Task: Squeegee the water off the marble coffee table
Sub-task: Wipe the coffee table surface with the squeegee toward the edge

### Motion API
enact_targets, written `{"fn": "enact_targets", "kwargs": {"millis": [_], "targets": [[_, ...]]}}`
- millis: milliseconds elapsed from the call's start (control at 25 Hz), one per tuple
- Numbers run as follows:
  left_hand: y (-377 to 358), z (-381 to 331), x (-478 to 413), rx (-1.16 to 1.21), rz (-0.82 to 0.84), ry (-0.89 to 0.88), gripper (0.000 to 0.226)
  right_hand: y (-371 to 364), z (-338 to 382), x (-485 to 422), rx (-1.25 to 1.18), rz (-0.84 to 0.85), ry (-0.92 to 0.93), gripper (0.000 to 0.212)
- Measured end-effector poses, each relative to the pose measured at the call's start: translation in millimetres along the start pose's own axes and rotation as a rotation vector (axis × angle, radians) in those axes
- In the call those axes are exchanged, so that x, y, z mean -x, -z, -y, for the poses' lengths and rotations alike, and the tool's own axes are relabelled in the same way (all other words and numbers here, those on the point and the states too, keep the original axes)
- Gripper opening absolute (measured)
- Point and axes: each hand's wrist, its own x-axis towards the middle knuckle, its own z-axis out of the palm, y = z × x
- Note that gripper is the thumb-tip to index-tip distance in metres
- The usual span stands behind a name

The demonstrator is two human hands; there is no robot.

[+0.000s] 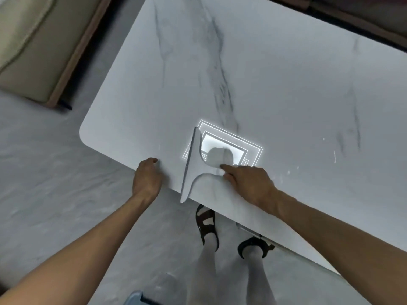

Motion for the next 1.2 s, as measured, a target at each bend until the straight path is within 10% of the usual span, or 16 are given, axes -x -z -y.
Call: {"fn": "enact_targets", "kwargs": {"millis": [240, 720, 1200], "targets": [[-6.7, -5.1, 6.9, 0.115, -0.003, -0.043, 0.017, 39.7, -74.9, 97.4, 0.200, -0.149, -0.186, 0.057], [44.8, 44.3, -26.1, 0.084, -0.198, 0.176, 0.035, -16.7, 146.8, -103.7, 0.015, -0.030, 0.193, 0.044], [12.2, 25.0, -22.2, 0.107, 0.064, 0.095, 0.045, 24.2, -20.4, 56.0, 0.203, -0.064, -0.008, 0.045]]}}
